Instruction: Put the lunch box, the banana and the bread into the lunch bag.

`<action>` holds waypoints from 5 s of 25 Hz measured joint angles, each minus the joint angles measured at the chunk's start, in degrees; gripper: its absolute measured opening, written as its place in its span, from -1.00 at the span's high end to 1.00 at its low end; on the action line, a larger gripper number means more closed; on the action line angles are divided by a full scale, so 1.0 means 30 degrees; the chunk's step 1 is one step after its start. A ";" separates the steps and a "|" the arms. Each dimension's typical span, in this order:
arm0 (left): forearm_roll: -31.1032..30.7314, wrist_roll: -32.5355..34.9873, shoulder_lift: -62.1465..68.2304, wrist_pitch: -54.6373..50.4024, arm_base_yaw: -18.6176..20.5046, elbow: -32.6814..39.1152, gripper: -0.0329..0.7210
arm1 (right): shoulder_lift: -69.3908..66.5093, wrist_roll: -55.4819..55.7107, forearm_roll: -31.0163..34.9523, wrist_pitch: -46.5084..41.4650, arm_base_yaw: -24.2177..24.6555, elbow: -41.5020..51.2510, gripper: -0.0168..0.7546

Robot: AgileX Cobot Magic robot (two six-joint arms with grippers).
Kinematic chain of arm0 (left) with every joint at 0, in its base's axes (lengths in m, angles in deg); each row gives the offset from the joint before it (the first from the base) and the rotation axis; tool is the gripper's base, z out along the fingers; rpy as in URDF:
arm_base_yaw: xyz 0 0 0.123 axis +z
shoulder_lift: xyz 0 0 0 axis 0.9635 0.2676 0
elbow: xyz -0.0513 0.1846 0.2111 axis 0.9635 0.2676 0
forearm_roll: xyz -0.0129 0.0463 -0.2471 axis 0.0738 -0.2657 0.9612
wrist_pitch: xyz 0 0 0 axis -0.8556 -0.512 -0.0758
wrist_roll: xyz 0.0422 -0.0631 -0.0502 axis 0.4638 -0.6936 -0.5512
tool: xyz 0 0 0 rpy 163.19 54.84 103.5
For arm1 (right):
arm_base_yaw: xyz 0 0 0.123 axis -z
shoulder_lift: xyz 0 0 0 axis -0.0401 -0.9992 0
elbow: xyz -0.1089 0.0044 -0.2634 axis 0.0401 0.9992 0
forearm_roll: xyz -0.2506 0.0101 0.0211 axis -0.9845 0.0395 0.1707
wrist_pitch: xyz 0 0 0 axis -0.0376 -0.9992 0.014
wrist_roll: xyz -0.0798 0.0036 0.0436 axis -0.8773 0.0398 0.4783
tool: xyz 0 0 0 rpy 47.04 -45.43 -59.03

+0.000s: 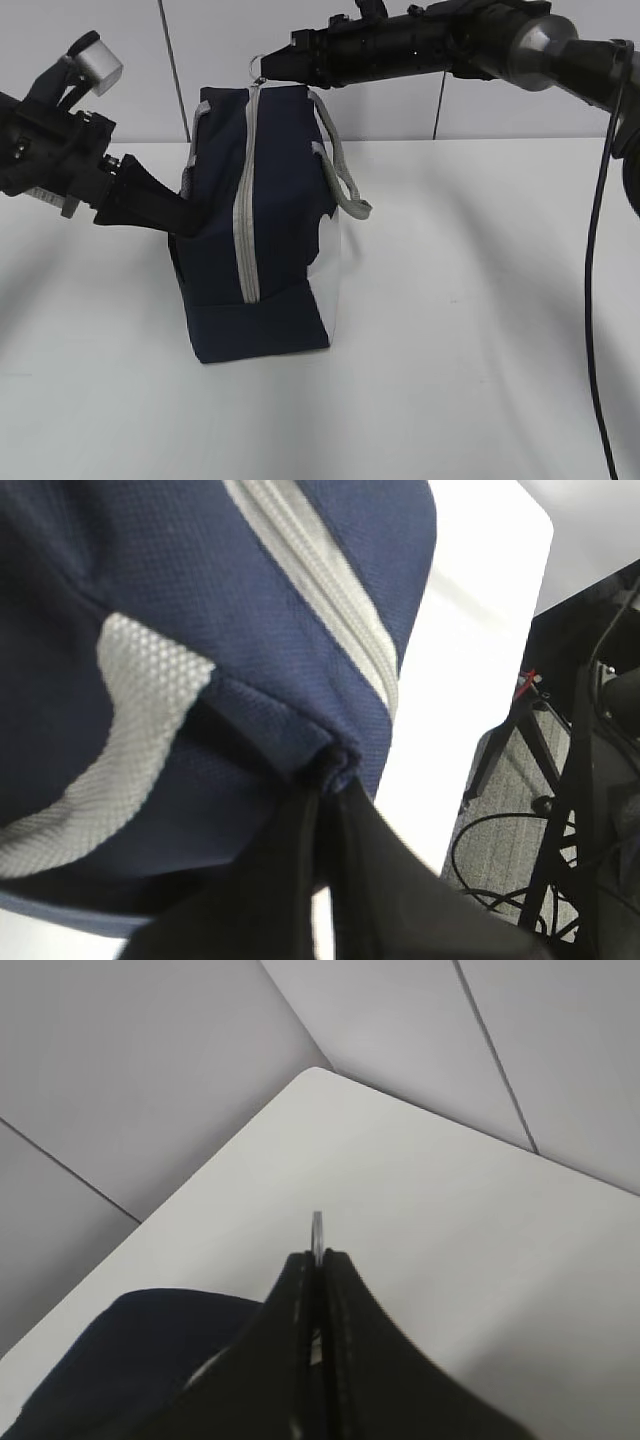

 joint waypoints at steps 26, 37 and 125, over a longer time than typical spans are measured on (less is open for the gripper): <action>0.0860 -0.0264 -0.0022 -0.0159 0.0000 0.0000 0.89 | -0.1529 0.0838 0.1686 0.0890 0.0225 -0.2304 1.00; 0.1548 -0.1471 -0.1347 -0.0482 0.0000 0.0000 0.12 | -0.1529 0.0424 0.1686 0.1228 0.0239 -0.2341 1.00; 0.4399 -0.3319 0.3038 0.8940 -0.1647 -0.5401 0.85 | -0.1576 0.2202 0.0113 -0.0374 0.0239 -0.2341 1.00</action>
